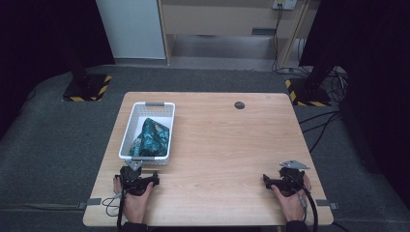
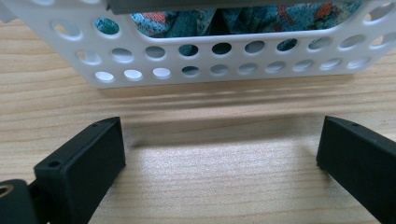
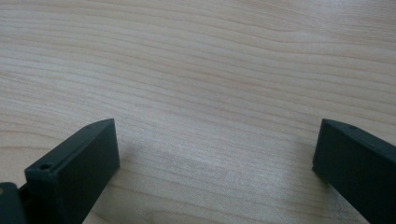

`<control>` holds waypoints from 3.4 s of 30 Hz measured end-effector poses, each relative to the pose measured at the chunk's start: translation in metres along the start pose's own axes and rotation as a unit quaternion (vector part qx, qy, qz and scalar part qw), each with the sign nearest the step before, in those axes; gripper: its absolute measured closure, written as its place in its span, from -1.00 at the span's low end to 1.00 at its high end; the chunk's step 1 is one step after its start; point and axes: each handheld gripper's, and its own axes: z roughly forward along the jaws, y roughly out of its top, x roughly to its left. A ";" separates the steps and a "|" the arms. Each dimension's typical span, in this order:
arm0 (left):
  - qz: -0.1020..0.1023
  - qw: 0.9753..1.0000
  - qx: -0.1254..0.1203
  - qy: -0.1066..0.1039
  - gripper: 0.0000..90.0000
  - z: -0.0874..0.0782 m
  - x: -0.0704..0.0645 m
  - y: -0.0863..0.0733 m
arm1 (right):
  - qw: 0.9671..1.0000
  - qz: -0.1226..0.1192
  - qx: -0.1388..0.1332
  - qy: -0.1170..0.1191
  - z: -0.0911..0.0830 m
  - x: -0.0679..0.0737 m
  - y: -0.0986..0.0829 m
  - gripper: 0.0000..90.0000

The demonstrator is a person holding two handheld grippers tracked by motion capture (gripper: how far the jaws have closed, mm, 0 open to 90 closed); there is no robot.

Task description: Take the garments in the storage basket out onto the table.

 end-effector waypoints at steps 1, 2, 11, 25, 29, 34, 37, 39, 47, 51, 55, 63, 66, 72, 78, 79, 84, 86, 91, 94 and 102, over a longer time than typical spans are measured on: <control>0.000 1.000 0.000 0.000 -1.00 0.000 0.000 0.000 | 1.000 0.000 0.000 0.000 0.000 0.000 0.000 -0.99; 0.000 1.000 0.000 0.000 -1.00 0.000 0.000 0.000 | 1.000 0.000 0.000 0.000 0.000 0.000 0.000 -0.99; 0.000 1.000 0.000 0.000 -1.00 0.000 0.000 0.000 | 1.000 0.000 0.000 0.000 0.000 0.000 0.000 -0.99; 0.000 1.000 -0.006 -0.005 -0.86 -0.002 -0.001 -0.001 | 1.000 0.000 0.000 0.000 0.000 0.000 0.000 -0.99; -0.003 1.000 -0.008 -0.005 -0.82 -0.004 0.000 -0.001 | 1.000 0.000 0.000 0.000 0.000 0.000 0.000 -0.99; -0.005 1.000 -0.016 -0.006 -0.81 -0.013 0.000 0.002 | 1.000 0.000 0.000 0.000 0.000 0.000 0.000 -0.99; -0.008 1.000 -0.024 -0.008 -0.80 -0.019 -0.002 0.004 | 1.000 0.000 0.000 0.000 0.000 0.000 0.000 -0.99; -0.008 1.000 -0.028 -0.011 -0.80 -0.023 -0.003 0.006 | 1.000 0.000 0.000 0.000 0.000 0.000 0.000 -0.99; 0.004 0.999 -0.044 -0.025 -0.80 -0.036 -0.013 0.014 | 1.000 0.000 0.000 0.000 0.000 0.000 0.000 -0.99; 0.005 0.998 -0.048 -0.030 -0.79 -0.040 -0.015 0.016 | 1.000 0.000 0.000 0.000 0.000 0.000 0.000 -0.99; 0.003 0.998 -0.054 -0.033 -0.79 -0.042 -0.014 0.017 | 1.000 0.000 0.000 0.000 0.000 0.000 0.000 -0.99; 0.003 0.997 -0.062 -0.038 -0.79 -0.046 -0.015 0.021 | 1.000 0.000 0.000 0.000 0.000 0.000 0.000 -0.99; 0.003 0.997 -0.065 -0.039 -0.79 -0.047 -0.016 0.022 | 1.000 0.000 0.000 0.000 0.000 0.000 0.000 -0.99; 0.004 0.997 -0.071 -0.040 -0.79 -0.051 -0.018 0.027 | 1.000 0.000 0.000 0.000 0.000 0.000 0.000 -0.99; -0.001 0.996 -0.080 -0.040 -0.79 -0.055 -0.016 0.032 | 1.000 0.000 0.000 0.000 0.000 0.000 0.000 -0.99; -0.001 0.996 -0.079 -0.040 -0.79 -0.055 -0.015 0.032 | 1.000 0.000 0.000 0.000 0.000 0.000 0.000 -0.99; -0.006 0.996 -0.083 -0.043 -0.79 -0.056 -0.013 0.036 | 1.000 0.000 0.000 0.000 0.000 0.000 0.000 -0.99; -0.007 0.995 -0.084 -0.043 -0.79 -0.055 -0.013 0.037 | 1.000 0.000 0.000 0.000 0.000 0.000 0.000 -0.99; -0.005 0.996 -0.083 -0.044 -0.79 -0.055 -0.014 0.039 | 1.000 0.000 0.000 0.000 0.000 0.000 0.000 -0.99; -0.006 0.996 -0.084 -0.042 -0.79 -0.056 -0.013 0.041 | 1.000 0.000 0.000 0.000 0.000 0.000 0.000 -0.99; -0.005 0.995 -0.087 -0.042 -0.79 -0.057 -0.011 0.051 | 1.000 0.000 0.000 0.000 0.000 0.000 0.000 -0.99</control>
